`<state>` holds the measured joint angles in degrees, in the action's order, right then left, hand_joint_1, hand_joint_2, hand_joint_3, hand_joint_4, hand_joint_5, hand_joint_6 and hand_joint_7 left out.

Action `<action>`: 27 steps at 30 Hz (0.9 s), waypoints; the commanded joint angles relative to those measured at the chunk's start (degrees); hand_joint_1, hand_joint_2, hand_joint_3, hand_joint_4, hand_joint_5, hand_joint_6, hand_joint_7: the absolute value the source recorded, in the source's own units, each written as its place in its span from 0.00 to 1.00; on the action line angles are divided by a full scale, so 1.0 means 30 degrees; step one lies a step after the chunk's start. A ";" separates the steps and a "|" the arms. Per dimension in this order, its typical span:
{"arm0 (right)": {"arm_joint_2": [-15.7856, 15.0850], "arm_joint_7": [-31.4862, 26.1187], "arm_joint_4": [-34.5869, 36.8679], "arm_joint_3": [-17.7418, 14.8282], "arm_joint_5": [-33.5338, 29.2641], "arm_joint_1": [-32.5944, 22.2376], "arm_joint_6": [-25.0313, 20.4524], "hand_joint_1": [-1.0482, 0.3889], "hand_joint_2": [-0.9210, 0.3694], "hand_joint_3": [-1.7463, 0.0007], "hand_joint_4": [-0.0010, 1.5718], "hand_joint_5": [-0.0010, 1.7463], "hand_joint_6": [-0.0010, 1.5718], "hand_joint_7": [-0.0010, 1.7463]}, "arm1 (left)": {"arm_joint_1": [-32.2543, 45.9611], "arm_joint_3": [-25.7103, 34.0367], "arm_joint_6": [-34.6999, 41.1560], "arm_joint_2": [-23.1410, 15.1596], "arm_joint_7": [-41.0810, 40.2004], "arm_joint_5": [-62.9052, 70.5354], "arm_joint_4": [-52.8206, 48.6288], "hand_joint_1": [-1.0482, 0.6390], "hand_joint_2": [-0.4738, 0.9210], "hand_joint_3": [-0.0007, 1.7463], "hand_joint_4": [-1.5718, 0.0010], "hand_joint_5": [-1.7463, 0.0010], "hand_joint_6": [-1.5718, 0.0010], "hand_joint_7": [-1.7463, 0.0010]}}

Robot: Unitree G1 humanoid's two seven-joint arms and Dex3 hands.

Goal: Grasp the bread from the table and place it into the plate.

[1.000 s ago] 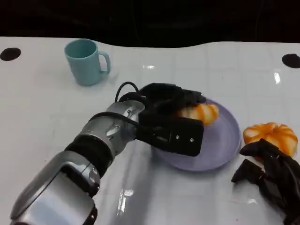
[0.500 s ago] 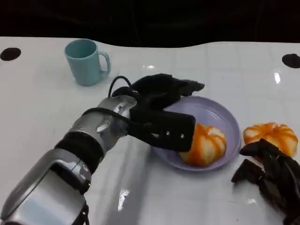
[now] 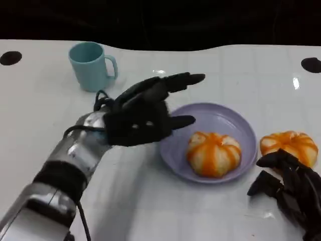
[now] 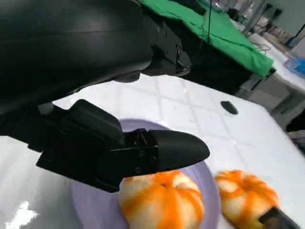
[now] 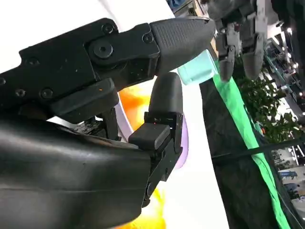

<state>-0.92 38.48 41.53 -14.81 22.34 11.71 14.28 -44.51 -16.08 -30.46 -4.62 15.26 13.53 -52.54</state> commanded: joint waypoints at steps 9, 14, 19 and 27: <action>-0.0369 0.0402 0.1045 -0.0090 -0.0103 -0.0029 0.0393 0.35 0.00 0.88 0.41 0.89 0.39 0.69 | 0.4890 0.4553 0.3982 0.0928 0.5321 -0.9119 0.5725 0.16 1.00 0.28 0.83 0.70 0.77 0.96; -0.0402 0.0548 0.1289 -0.0094 -0.0127 0.0062 0.0610 0.35 0.00 0.87 0.42 0.88 0.39 0.68 | 0.7302 0.6027 0.8491 0.1434 0.6731 -1.3154 0.9025 0.23 1.00 0.26 0.63 0.61 0.65 0.93; -0.0296 0.0278 0.1117 -0.0043 -0.0147 -0.0023 0.0591 0.35 0.00 0.87 0.43 0.88 0.40 0.68 | 0.9250 0.7399 1.3020 0.1640 0.7201 -1.6699 1.1533 0.24 1.00 0.32 0.58 0.39 0.51 0.88; -0.0128 -0.0182 0.0695 0.0020 -0.0073 -0.0094 0.0205 0.34 0.00 0.90 0.43 0.89 0.41 0.69 | 1.2712 0.8334 1.7031 0.2515 0.5690 -1.9173 1.5219 0.28 1.00 0.28 0.58 0.12 0.52 0.53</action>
<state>-1.10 38.73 43.92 -14.58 21.93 12.56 16.21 -10.43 8.20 18.60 1.92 34.56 -42.62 -10.64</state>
